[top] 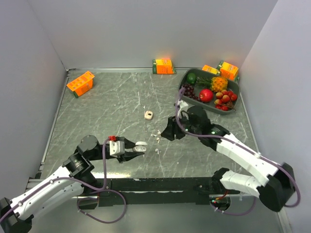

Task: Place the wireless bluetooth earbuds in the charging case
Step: Pick up the earbud from the center of the board.

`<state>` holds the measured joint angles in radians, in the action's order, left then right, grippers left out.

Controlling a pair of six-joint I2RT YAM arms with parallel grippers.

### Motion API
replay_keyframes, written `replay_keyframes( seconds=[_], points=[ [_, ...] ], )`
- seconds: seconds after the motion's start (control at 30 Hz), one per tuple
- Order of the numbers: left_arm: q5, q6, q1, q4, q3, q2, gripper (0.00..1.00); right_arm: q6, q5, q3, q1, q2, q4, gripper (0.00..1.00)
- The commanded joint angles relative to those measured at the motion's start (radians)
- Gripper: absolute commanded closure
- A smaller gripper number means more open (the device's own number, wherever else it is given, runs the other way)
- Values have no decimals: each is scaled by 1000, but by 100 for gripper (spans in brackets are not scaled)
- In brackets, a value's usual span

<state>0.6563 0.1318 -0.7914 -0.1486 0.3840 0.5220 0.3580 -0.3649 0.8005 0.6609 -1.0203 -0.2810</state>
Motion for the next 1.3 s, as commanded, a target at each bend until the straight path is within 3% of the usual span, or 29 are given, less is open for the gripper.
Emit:
replay_keyframes(
  seconds=[0.0,0.23,0.53,1.27],
  points=[
    [-20,-77,-8,-39,-23,-53,99,48,107,-46,-4,-136,51,45],
    [-43,-95,-20,9,-11,-79,99,47,182,-46,55,-270,131,49],
    [-15,-104,-28,46,-11,-97,99,-220,265,215,124,-514,25,41],
    [11,-113,-34,37,-20,-108,99,-277,250,385,141,-796,51,52]
  ],
)
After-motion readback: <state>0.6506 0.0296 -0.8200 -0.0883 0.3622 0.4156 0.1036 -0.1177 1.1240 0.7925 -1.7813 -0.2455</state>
